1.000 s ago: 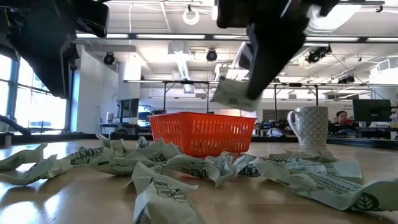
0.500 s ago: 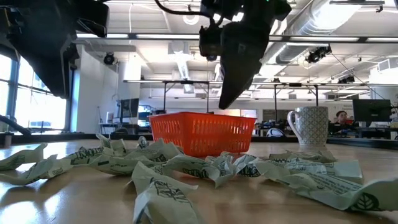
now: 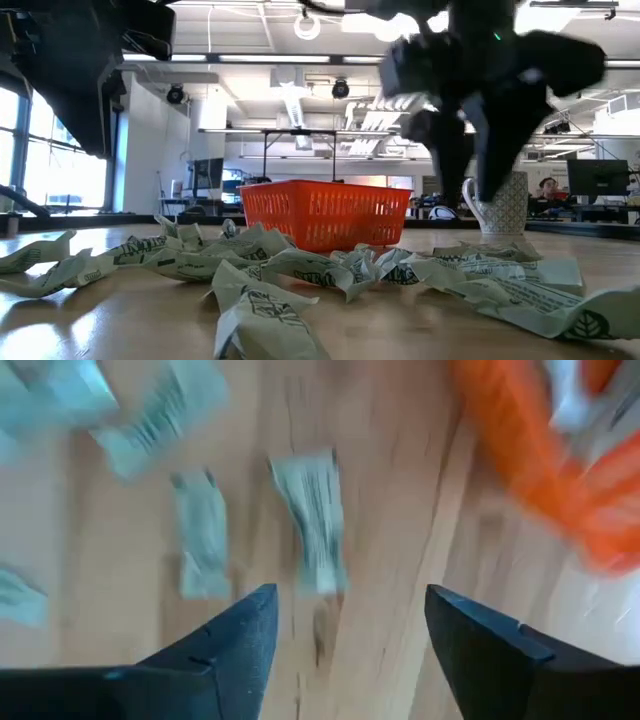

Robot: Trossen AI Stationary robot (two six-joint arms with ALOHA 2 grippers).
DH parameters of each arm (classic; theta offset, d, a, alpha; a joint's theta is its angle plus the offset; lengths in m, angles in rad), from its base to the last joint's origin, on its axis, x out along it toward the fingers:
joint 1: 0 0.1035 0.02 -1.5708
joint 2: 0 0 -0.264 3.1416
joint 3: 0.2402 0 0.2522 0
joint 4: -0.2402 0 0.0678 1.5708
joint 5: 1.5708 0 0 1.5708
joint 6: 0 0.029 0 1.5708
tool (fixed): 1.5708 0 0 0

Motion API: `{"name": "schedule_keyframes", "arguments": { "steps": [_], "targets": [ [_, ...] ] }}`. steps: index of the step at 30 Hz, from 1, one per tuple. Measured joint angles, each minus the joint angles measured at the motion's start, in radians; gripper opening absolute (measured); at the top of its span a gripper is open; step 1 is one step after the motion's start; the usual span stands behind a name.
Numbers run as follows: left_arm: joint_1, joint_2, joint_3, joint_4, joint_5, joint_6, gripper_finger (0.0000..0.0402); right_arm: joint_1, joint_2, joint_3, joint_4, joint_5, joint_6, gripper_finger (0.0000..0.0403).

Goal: Pick and place Stevia / Truvia into bins
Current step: Put the stevia packet into the orange bin

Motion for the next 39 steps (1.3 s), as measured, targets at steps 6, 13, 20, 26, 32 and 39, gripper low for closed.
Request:
{"name": "schedule_keyframes", "arguments": {
  "steps": [6,13,20,26,32,39],
  "targets": [
    [0.000,0.000,0.000,-0.001,0.000,0.002,0.0168,0.017,0.001,-0.061,0.143,0.018,0.064,0.0222],
    [0.000,0.000,0.000,-0.003,0.001,0.009,0.0168,0.012,0.001,-0.143,0.216,-0.015,0.106,0.0205],
    [0.000,0.000,0.000,-0.003,0.002,0.011,0.0168,0.015,-0.001,-0.186,0.280,0.003,0.189,0.0174],
    [0.000,0.000,0.000,-0.003,0.002,0.011,0.0168,0.011,0.001,-0.178,0.292,0.020,0.164,0.0077],
    [0.000,0.000,0.000,-0.003,0.002,0.011,0.0168,0.012,-0.009,-0.177,0.270,-0.066,0.216,0.0013],
    [0.000,0.000,0.000,-0.002,0.000,0.011,0.0168,0.017,-0.139,-0.097,0.224,-0.034,0.283,0.0005]
  ]
}}
